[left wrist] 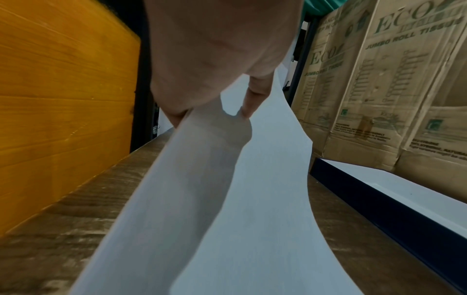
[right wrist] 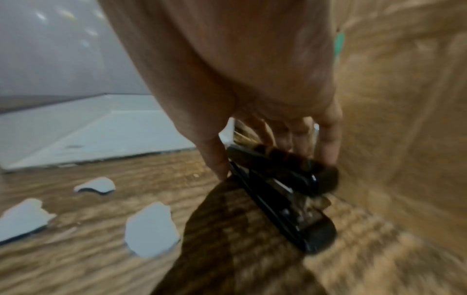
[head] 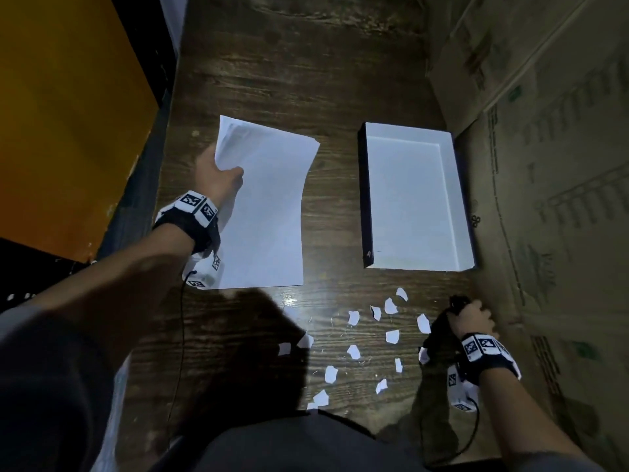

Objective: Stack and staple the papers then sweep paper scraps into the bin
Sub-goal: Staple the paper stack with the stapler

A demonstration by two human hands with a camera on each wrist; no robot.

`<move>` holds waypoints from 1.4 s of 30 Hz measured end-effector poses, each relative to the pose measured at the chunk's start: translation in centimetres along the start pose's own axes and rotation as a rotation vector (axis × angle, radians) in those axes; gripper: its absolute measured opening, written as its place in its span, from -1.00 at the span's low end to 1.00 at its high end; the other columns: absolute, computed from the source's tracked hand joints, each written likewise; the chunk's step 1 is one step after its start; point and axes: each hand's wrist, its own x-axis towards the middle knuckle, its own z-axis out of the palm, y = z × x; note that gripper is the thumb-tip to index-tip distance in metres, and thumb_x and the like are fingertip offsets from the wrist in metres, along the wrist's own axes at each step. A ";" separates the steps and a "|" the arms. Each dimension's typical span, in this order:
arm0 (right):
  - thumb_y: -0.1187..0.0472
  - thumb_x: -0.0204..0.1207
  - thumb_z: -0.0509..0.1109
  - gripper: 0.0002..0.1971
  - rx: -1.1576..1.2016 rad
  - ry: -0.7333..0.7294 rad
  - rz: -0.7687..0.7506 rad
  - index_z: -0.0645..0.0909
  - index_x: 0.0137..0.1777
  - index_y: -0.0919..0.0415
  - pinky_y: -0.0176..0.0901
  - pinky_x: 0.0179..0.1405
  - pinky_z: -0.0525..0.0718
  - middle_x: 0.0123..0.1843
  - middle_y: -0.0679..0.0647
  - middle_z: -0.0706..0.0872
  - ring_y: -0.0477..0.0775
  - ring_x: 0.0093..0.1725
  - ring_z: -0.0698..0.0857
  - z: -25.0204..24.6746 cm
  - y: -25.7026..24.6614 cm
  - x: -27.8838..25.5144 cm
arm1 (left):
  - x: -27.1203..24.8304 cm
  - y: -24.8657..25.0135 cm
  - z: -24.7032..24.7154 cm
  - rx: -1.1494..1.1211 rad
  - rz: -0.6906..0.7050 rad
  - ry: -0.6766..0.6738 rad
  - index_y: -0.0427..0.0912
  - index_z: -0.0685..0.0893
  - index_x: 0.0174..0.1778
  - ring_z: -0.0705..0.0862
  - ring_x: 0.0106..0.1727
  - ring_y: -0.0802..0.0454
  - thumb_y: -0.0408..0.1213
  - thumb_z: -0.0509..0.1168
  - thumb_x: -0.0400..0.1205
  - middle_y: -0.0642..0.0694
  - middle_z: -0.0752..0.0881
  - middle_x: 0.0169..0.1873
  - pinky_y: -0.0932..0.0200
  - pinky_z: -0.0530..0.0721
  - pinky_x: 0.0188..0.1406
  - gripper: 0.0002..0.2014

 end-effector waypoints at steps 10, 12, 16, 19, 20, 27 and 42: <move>0.28 0.54 0.44 -0.57 0.312 -0.005 -0.181 0.31 0.21 0.46 0.11 0.06 0.56 0.18 0.55 0.59 0.56 0.21 0.61 -2.4 -2.9 -1.5 | 0.1 0.2 -0.9 0.135 0.242 -0.156 -0.16 0.32 0.71 0.64 0.30 -0.03 -0.64 0.30 0.62 -0.10 0.63 0.31 0.30 0.67 0.11 -0.28; 0.24 0.55 0.45 -0.60 0.528 -0.028 -0.314 0.28 0.16 0.32 0.15 0.05 0.59 0.06 0.39 0.60 0.48 0.17 0.63 -4.2 -5.9 -4.3 | 0.1 0.2 -1.2 0.157 0.270 -0.198 -0.13 0.24 0.76 0.66 0.36 -0.05 -0.64 0.27 0.63 -0.10 0.63 0.39 0.31 0.72 0.14 -0.23; 0.34 0.51 0.46 -0.60 1.061 -0.264 -0.577 0.34 0.20 0.10 0.05 -0.12 0.67 -0.02 0.15 0.59 0.18 -0.07 0.67 -7.1 -13.3 -9.8 | -0.8 0.4 -1.4 0.195 0.319 -0.232 -0.11 0.13 0.81 0.48 0.64 -0.05 -0.58 0.26 0.67 -0.15 0.43 0.70 -0.07 0.52 0.65 -0.20; 0.25 0.35 0.58 -0.70 1.415 -0.376 -0.750 0.58 0.02 0.07 -0.01 -0.19 0.72 -0.12 0.16 0.67 0.14 -0.25 0.70 -9.4 -19.8 -14.3 | -1.0 -0.1 -1.6 0.229 0.349 -0.216 -0.11 0.08 0.83 0.36 0.75 -0.14 -0.52 0.26 0.70 -0.12 0.32 0.77 -0.16 0.41 0.75 -0.20; 0.20 0.29 0.59 -0.74 1.513 -0.392 -0.794 0.61 -0.07 0.07 -0.03 -0.21 0.73 -0.15 0.18 0.68 0.15 -0.26 0.71 -10.2 -21.9 -16.0 | -1.1 -0.3 -1.6 0.229 0.363 -0.218 -0.12 0.10 0.82 0.39 0.74 -0.16 -0.52 0.26 0.70 -0.09 0.36 0.74 -0.15 0.44 0.72 -0.22; 0.24 0.34 0.64 -0.80 1.650 -0.277 -0.963 0.67 -0.21 -0.01 0.49 0.31 0.56 -0.04 0.34 0.74 0.51 0.17 0.71 -12.2 -31.5 -21.2 | -1.7 -1.5 -2.0 0.242 0.463 -0.218 -0.22 0.20 0.75 0.54 0.54 -0.05 -0.57 0.27 0.71 -0.06 0.51 0.56 0.10 0.49 0.58 -0.31; 0.37 0.46 0.49 -0.84 1.579 -0.407 -0.785 0.58 -0.05 0.39 0.15 0.00 0.80 -0.22 0.22 0.75 0.21 -0.17 0.83 -11.2 -34.2 -22.3 | -1.9 -1.9 -2.3 0.189 0.497 -0.230 0.02 0.27 0.63 0.67 0.19 0.46 -0.55 0.27 0.73 0.02 0.56 0.30 0.38 0.66 0.25 -0.38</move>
